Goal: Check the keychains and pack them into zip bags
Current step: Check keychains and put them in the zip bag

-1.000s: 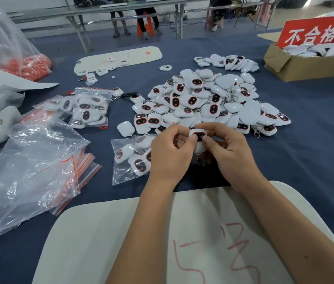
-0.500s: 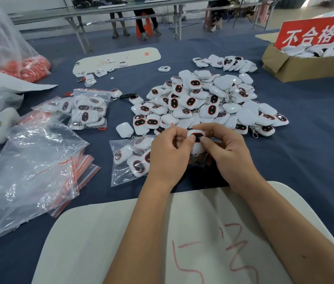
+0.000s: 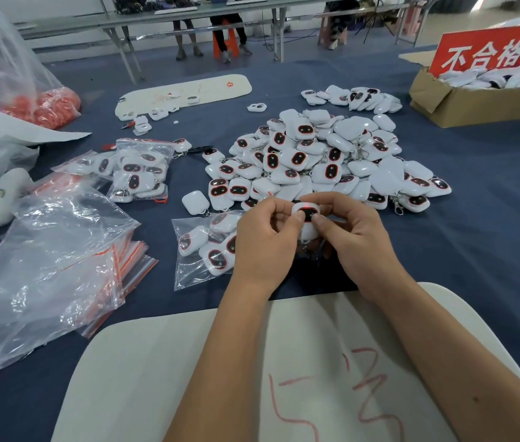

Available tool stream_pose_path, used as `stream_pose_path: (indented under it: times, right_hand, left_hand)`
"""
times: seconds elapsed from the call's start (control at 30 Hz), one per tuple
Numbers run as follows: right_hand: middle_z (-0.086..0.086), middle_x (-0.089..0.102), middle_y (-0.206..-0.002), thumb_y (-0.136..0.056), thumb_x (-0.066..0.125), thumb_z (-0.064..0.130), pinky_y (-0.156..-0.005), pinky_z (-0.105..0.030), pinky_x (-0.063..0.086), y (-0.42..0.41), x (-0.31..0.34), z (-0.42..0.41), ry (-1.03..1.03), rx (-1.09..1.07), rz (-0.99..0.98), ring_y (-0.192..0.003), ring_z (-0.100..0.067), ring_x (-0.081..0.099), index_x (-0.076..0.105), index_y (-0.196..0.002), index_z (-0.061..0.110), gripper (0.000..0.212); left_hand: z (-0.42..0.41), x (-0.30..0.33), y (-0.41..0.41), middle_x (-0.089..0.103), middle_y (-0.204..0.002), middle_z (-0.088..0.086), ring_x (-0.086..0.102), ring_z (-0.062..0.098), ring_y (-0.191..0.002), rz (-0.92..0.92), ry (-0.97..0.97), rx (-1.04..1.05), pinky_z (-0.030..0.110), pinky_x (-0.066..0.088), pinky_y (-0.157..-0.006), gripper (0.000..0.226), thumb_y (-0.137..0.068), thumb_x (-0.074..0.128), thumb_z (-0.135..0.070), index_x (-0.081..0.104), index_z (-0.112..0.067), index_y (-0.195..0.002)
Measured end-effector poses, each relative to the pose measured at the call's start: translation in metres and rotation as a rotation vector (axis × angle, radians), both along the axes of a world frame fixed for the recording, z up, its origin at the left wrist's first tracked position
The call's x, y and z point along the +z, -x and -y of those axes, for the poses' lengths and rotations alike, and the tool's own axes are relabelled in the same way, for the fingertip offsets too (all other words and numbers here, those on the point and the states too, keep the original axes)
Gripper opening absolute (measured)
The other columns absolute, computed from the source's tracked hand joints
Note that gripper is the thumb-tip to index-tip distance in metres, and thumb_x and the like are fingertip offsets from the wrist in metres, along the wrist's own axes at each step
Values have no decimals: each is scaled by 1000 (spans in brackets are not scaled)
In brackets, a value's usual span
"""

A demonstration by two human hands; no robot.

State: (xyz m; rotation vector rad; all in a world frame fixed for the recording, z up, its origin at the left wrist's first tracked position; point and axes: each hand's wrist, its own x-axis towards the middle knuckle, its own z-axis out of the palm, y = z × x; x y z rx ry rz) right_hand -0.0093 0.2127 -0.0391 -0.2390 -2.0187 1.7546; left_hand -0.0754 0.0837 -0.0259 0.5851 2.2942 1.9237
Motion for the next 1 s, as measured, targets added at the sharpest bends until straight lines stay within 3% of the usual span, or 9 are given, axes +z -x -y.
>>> stream_pose_path:
  times: [0.3, 0.37, 0.5, 0.67, 1.0]
  right_hand:
    - [9, 76, -78, -103, 62, 8, -60, -11, 49, 0, -1, -1, -26, -36, 27, -65, 1, 66, 78, -100, 18, 19]
    - [6, 77, -80, -102, 62, 9, -62, -12, 51, 0, 0, -2, -29, -41, 42, -69, -1, 69, 78, -99, 21, 20]
    - [0, 79, -89, -103, 62, 13, -71, -18, 55, -1, 0, -2, 6, -42, 38, -81, -11, 74, 78, -100, 23, 19]
    - [1, 79, -91, -103, 62, 12, -72, -20, 56, -1, 0, -4, 35, -70, 35, -85, -13, 75, 78, -100, 22, 18]
    - [-7, 78, -92, -101, 63, 9, -73, -18, 57, 1, -3, -2, 43, -41, 6, -85, -13, 73, 77, -102, 25, 21]
  left_hand:
    - [0, -2, 1, 68, -82, 20, 65, 43, -83, -22, 0, -46, 57, 57, -75, 7, -96, 70, -10, 70, -7, -89]
    - [-1, -4, 0, 69, -80, 16, 66, 39, -80, -39, 15, -38, 53, 59, -75, 7, -95, 71, -10, 70, -10, -87]
    - [-7, -7, -5, 70, -76, -1, 64, 15, -72, -156, 39, 45, 30, 53, -68, 8, -94, 69, -16, 69, -14, -86]
    - [-15, -11, -9, 68, -77, -3, 63, 18, -79, -257, 82, 87, 45, 52, -75, 11, -96, 67, -21, 69, -16, -87]
    - [-14, -11, -6, 71, -78, -8, 64, 7, -72, -193, 34, 135, 25, 53, -72, 8, -93, 71, -16, 74, -19, -87]
